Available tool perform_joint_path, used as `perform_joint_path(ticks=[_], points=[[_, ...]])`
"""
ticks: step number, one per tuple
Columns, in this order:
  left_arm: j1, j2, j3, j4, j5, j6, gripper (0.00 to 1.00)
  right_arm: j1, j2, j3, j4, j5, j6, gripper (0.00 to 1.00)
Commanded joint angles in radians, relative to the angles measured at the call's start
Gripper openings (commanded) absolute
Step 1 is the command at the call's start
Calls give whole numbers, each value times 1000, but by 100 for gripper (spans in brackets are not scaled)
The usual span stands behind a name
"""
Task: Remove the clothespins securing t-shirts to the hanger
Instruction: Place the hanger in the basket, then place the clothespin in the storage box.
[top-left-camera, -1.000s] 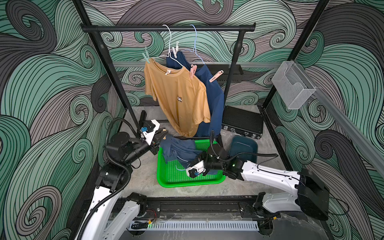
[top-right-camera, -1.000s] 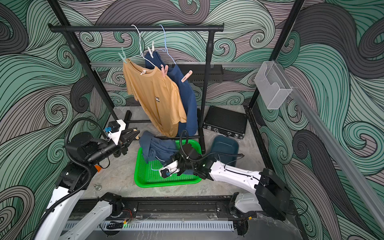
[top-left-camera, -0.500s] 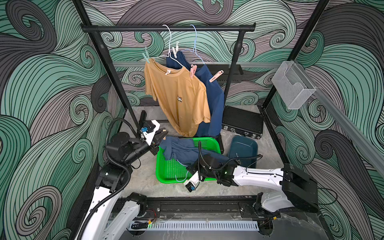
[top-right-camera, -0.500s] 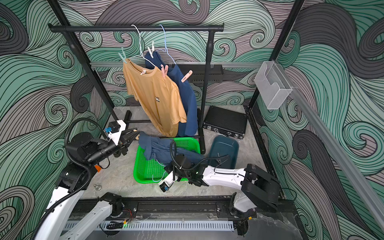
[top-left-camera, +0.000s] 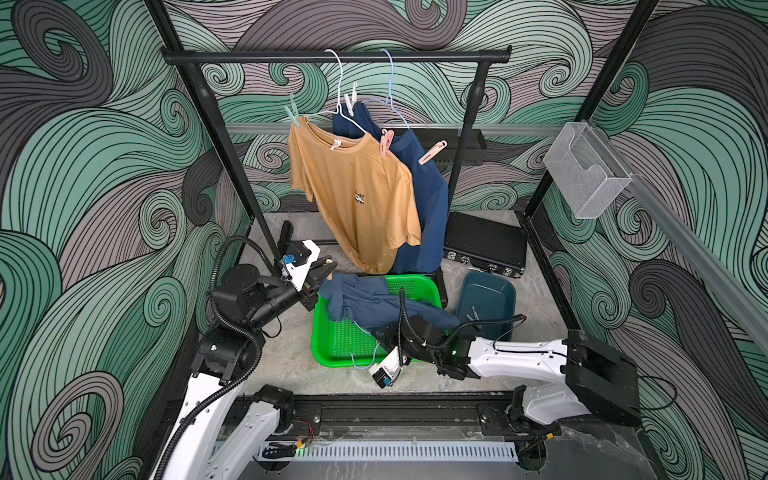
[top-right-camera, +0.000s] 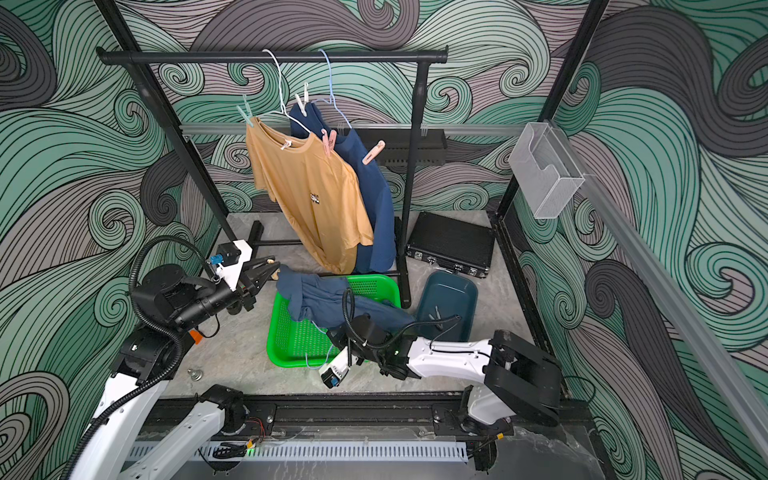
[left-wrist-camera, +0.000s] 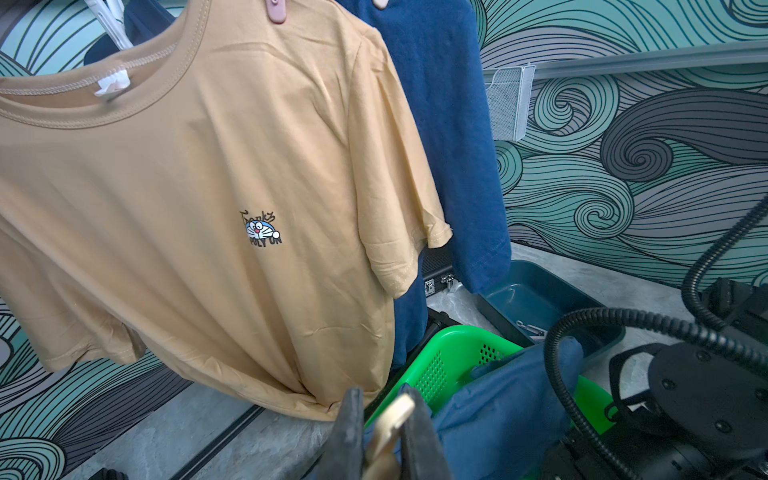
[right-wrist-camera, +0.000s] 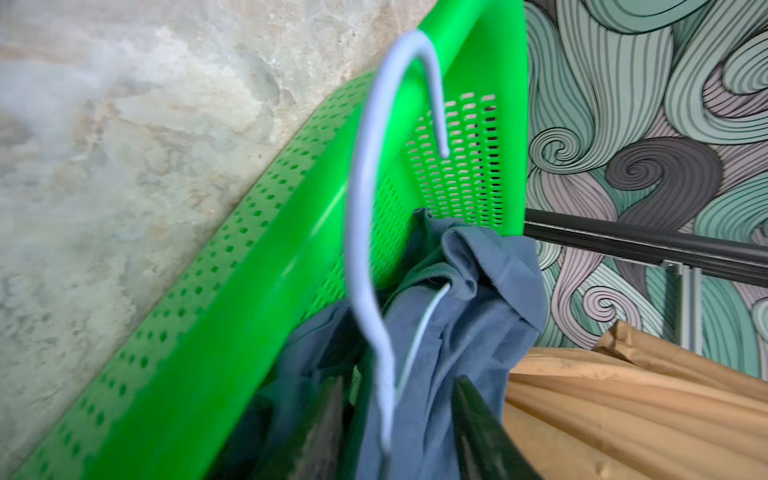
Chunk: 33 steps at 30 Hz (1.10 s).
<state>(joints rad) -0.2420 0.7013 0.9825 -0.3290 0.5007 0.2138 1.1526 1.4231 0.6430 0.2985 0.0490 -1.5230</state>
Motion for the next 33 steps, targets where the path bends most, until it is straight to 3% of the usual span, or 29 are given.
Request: perform_joint_path(ticks=[1, 7, 12, 18, 22, 27, 33], points=[[7, 13, 6, 11, 40, -15, 0, 9, -52, -25, -23, 7, 9, 57], [6, 53, 7, 17, 105, -28, 0, 9, -176, -50, -104, 24, 35, 71], [5, 84, 4, 39, 149, -49, 0, 6, -305, -101, -198, 52, 67, 76], [-32, 131, -20, 118, 232, -110, 0, -13, -530, -183, -177, 114, 238, 82], [-149, 180, -68, 227, 192, -167, 0, -79, -681, -185, -109, 216, 367, 83], [-338, 331, -130, 452, 110, -246, 0, -218, -758, -110, -75, 316, 489, 83], [-514, 578, 6, 459, 48, -228, 0, -446, -741, -24, -45, 331, 631, 84]])
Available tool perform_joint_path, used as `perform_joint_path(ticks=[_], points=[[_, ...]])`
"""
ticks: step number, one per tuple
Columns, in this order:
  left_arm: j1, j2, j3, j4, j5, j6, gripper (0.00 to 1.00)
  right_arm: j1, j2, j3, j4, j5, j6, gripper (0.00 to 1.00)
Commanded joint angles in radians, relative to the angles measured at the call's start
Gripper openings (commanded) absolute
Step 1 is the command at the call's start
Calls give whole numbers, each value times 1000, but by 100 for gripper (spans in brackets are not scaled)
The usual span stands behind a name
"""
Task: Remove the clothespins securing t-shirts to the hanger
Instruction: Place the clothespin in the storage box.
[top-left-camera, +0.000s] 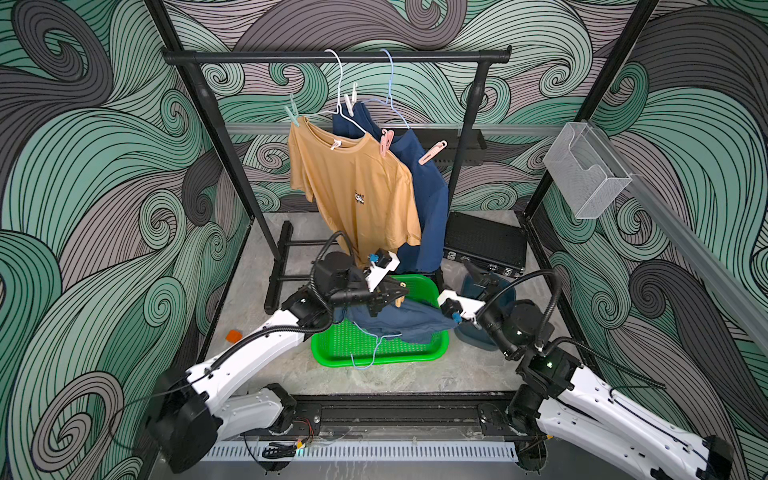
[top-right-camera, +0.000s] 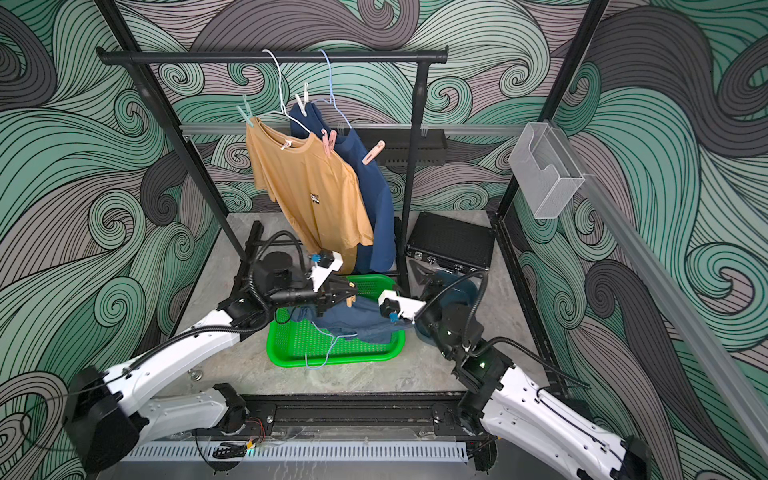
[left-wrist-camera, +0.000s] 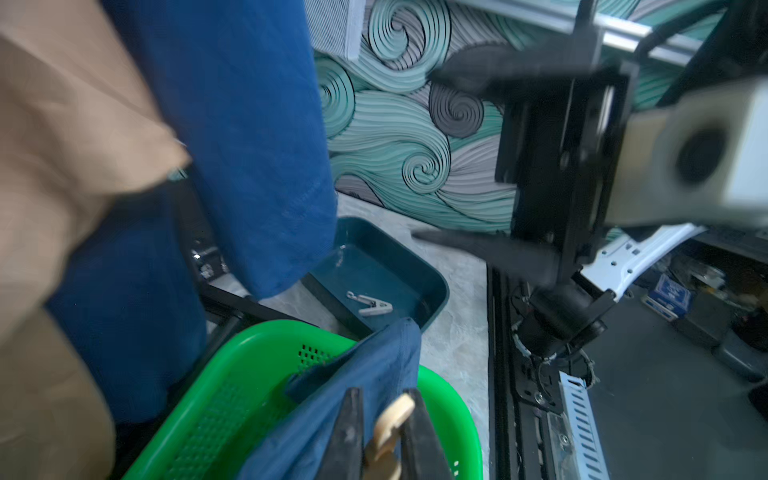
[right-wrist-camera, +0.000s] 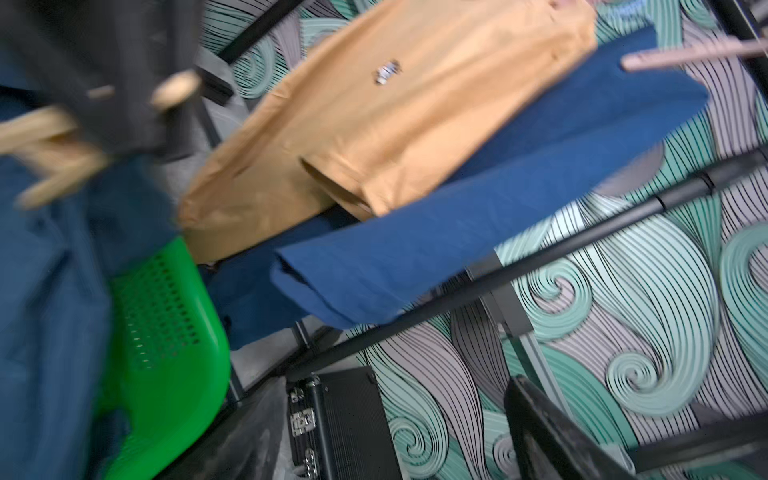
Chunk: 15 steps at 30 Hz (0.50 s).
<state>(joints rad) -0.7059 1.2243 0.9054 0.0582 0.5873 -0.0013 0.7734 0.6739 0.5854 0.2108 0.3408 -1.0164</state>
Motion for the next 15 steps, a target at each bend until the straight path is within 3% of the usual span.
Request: perform_joint_path(ticks=[1, 10, 15], points=[[-68, 96, 111, 79, -45, -13, 0, -110, 16, 46, 52, 32, 159, 84], [-166, 432, 351, 99, -27, -21, 0, -410, 35, 130, 38, 1, 449, 91], [-197, 617, 505, 84, -67, -32, 0, -493, 26, 143, 29, -14, 508, 95]])
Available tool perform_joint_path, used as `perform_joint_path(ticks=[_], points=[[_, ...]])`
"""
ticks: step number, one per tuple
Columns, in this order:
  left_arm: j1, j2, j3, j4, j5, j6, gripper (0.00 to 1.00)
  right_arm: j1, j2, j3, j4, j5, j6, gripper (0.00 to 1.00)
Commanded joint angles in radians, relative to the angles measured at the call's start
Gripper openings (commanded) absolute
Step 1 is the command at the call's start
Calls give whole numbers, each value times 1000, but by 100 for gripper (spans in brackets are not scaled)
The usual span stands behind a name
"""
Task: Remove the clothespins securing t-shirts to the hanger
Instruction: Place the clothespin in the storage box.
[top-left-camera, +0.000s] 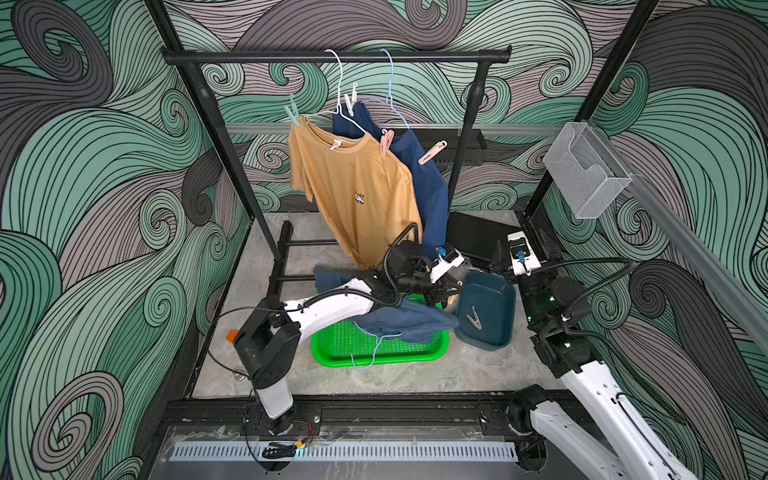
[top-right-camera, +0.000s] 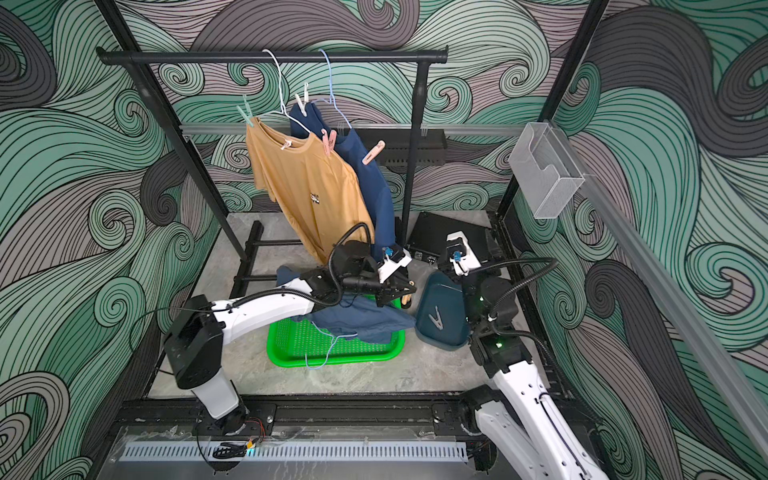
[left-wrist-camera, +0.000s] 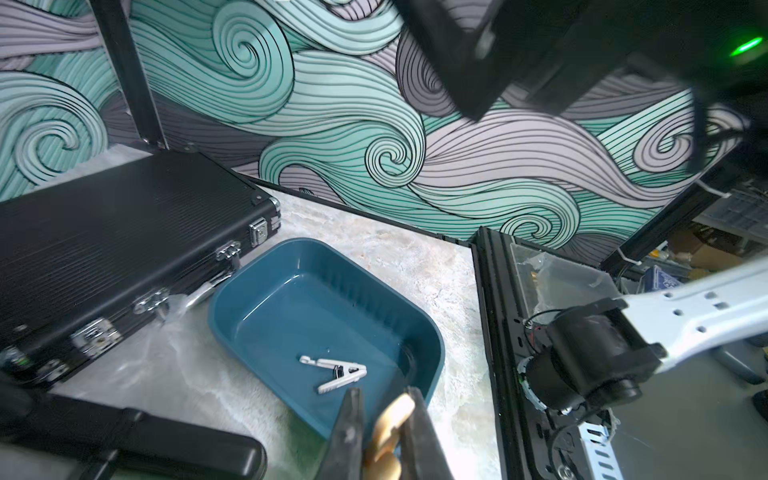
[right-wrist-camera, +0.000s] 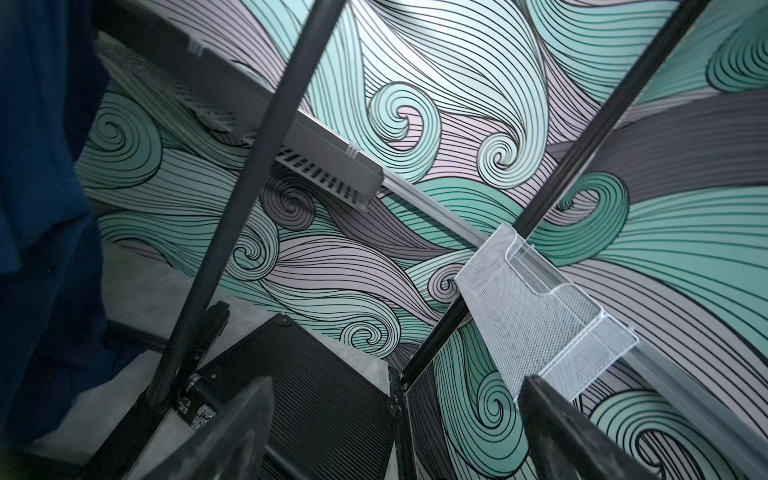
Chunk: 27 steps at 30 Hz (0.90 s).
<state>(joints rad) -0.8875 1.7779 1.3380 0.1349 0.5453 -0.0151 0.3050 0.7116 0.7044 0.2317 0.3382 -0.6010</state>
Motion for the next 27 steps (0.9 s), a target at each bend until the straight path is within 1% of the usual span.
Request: perform_joint_path(ticks=[1, 5, 10, 14, 16, 18, 20, 25, 27], points=[[-19, 98, 103, 11, -36, -28, 0, -34, -14, 27, 3, -10, 105, 99], [-34, 224, 212, -8, -71, -49, 0, -64, -24, 22, -2, -13, 125, 99], [-70, 361, 361, -103, -113, -24, 0, -94, -32, 19, 1, 3, 142, 99], [-92, 432, 446, -157, -178, -17, 0, -112, -34, 15, 9, 11, 158, 99], [-96, 475, 504, -216, -219, -17, 0, -119, -32, 14, 8, 5, 171, 99], [-100, 512, 550, -258, -214, -11, 0, -121, -32, 14, 8, -3, 179, 99], [-109, 549, 598, -304, -220, 1, 5, -124, -31, 17, 9, -5, 181, 99], [-126, 626, 679, -385, -257, 30, 7, -126, -26, 24, 14, -8, 179, 99], [-128, 642, 693, -399, -256, 34, 8, -127, -25, 24, 13, -13, 179, 99]])
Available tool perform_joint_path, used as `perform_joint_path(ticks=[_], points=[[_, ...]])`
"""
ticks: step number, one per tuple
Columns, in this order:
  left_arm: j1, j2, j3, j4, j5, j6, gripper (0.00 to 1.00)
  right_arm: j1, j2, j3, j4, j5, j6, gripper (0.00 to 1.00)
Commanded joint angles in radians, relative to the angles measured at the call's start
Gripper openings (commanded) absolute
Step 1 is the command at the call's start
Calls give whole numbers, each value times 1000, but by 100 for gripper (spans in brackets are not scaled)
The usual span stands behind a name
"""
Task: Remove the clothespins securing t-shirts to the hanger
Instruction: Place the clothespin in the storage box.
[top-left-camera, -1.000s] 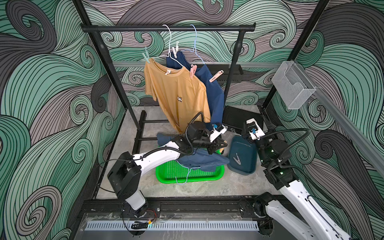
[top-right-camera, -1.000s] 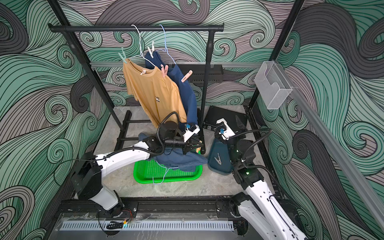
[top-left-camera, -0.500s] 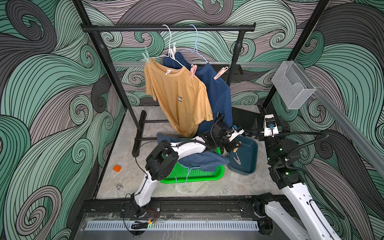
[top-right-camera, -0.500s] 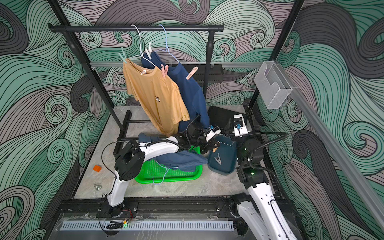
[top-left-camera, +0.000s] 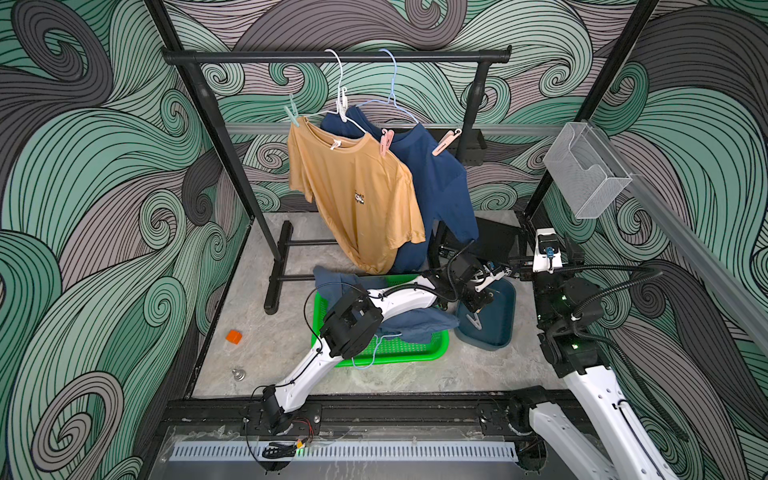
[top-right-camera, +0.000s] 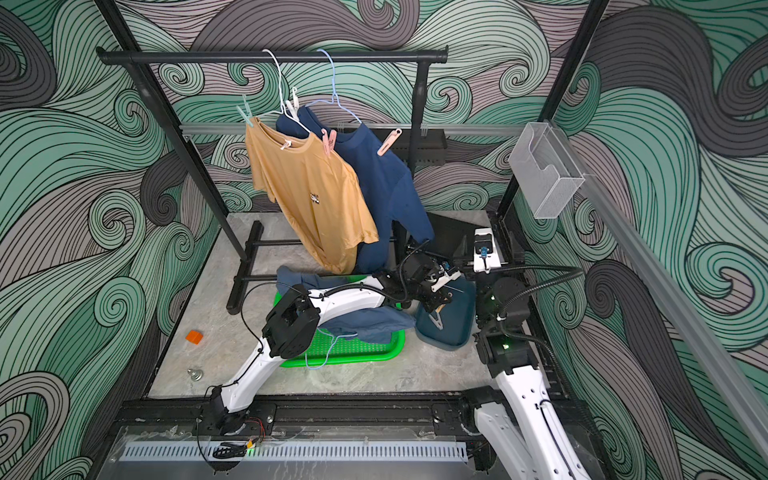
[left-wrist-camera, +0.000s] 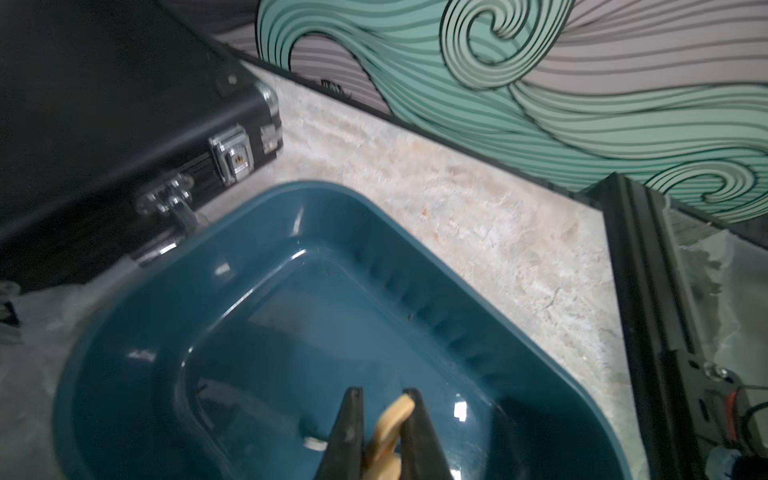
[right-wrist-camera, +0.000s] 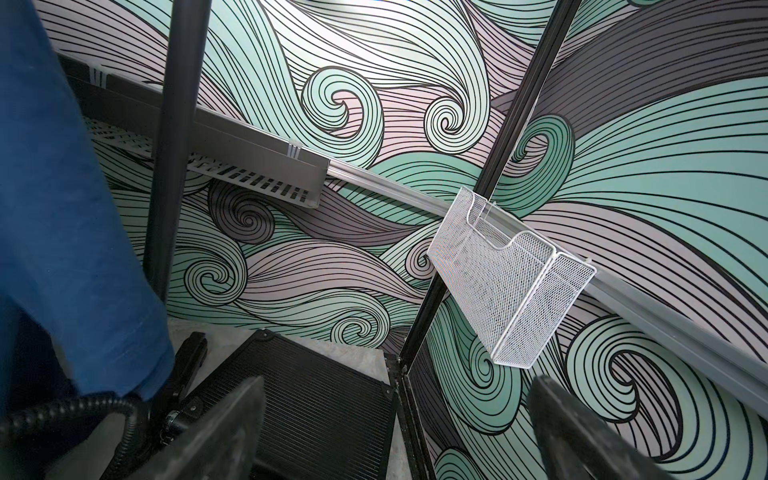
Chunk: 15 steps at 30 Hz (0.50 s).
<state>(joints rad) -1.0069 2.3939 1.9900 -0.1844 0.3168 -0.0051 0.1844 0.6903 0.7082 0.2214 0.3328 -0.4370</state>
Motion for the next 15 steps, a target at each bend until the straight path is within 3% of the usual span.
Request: perform_joint_path(ticks=[1, 5, 8, 10, 15], points=[[-12, 32, 46, -82, -31, 25, 9, -7, -2, 20, 22, -8, 14, 99], [-15, 73, 97, -115, -27, 31, 12, -7, -1, 18, 24, -17, 21, 99], [-16, 91, 120, -138, -22, 33, 19, -7, -3, 16, 22, -18, 22, 99], [-15, 86, 113, -130, -23, 33, 32, -9, -3, 14, 23, -20, 20, 99], [-15, 74, 113, -125, -22, 31, 46, -9, 2, 16, 27, -26, 25, 99]])
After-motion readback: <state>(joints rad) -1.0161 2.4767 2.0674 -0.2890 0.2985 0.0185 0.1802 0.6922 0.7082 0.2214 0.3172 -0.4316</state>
